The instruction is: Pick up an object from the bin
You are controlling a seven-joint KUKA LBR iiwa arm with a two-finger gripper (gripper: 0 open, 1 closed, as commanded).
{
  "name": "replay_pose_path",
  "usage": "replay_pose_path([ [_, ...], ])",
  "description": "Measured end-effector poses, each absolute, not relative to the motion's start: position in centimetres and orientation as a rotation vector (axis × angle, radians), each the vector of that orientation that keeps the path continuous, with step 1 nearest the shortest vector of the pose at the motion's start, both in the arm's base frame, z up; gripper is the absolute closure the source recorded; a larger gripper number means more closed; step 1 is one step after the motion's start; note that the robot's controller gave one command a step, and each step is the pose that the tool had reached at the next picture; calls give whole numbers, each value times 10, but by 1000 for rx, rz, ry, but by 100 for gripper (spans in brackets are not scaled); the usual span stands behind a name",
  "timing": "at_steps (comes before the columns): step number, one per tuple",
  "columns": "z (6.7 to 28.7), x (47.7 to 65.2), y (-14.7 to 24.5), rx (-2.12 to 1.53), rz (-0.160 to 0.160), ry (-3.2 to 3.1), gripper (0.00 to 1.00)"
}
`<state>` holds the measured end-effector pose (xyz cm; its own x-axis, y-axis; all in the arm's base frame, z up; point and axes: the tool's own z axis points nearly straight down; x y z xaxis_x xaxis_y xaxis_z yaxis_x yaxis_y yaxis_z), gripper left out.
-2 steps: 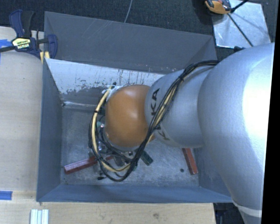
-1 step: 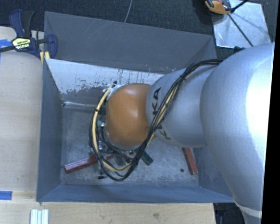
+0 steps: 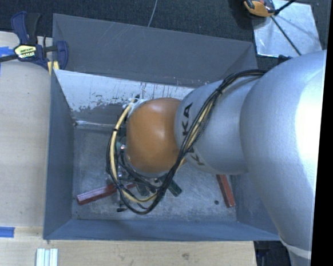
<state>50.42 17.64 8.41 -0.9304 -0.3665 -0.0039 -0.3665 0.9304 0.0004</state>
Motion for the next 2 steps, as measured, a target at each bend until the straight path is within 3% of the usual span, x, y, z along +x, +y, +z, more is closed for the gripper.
replay_pose_path([
  [1,92,503,176,-586,0,3089,100],
  [2,112,501,175,-586,-1,3094,100],
])
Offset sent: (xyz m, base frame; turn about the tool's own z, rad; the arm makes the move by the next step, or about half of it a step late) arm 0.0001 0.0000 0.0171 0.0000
